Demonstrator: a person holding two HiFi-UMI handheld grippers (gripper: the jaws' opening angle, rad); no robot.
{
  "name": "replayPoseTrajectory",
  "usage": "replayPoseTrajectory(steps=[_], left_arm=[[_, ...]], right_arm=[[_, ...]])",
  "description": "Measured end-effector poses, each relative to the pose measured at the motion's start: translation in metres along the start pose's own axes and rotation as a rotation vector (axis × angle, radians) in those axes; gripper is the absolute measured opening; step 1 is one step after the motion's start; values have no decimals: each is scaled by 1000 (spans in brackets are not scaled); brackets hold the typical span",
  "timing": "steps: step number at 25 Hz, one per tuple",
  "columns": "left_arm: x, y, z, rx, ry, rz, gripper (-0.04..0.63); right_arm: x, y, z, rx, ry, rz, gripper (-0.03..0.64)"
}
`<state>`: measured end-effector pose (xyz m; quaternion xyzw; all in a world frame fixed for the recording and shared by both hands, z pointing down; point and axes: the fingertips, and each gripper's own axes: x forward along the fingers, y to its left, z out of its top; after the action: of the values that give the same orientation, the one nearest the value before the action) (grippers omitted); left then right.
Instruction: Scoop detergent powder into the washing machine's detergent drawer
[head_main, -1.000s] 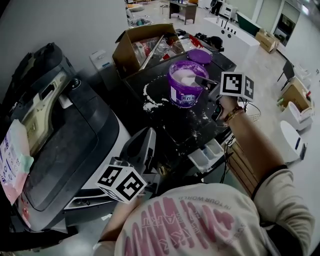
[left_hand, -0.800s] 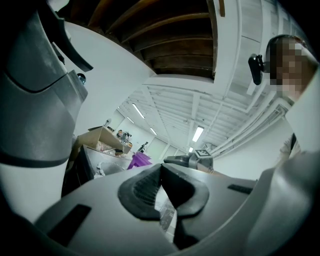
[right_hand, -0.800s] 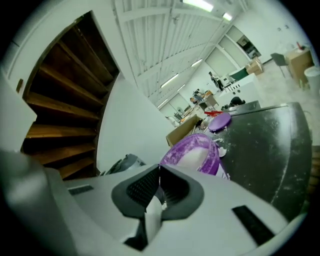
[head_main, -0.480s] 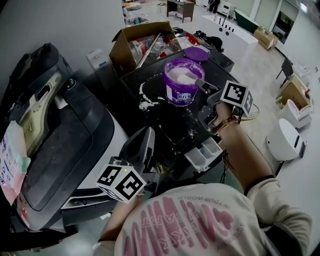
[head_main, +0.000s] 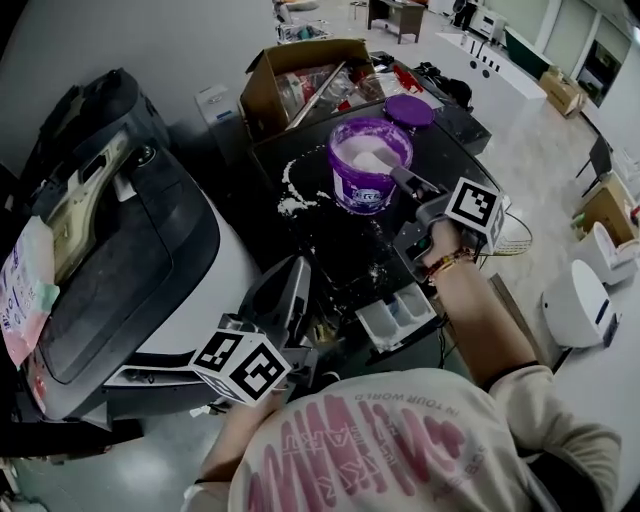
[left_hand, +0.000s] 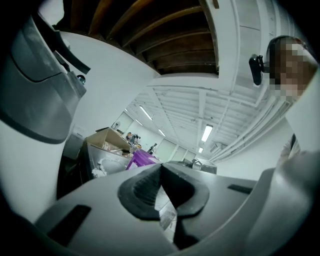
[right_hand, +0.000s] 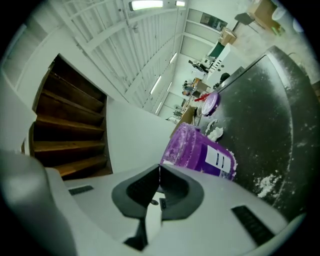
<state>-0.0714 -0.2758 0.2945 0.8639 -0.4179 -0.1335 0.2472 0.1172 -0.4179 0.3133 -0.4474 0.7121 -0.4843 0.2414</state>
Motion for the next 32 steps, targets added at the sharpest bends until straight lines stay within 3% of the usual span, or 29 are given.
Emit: replayPoseTrajectory(steps=[11,32], left_arm=[[-10,-30,-18,3,-52,94,2],[-56,-69,-6,65,-173,204,3]], right_arm=[[-5,-5,1,166,1,103,0],[-43,22,-6,319,64,229,-2]])
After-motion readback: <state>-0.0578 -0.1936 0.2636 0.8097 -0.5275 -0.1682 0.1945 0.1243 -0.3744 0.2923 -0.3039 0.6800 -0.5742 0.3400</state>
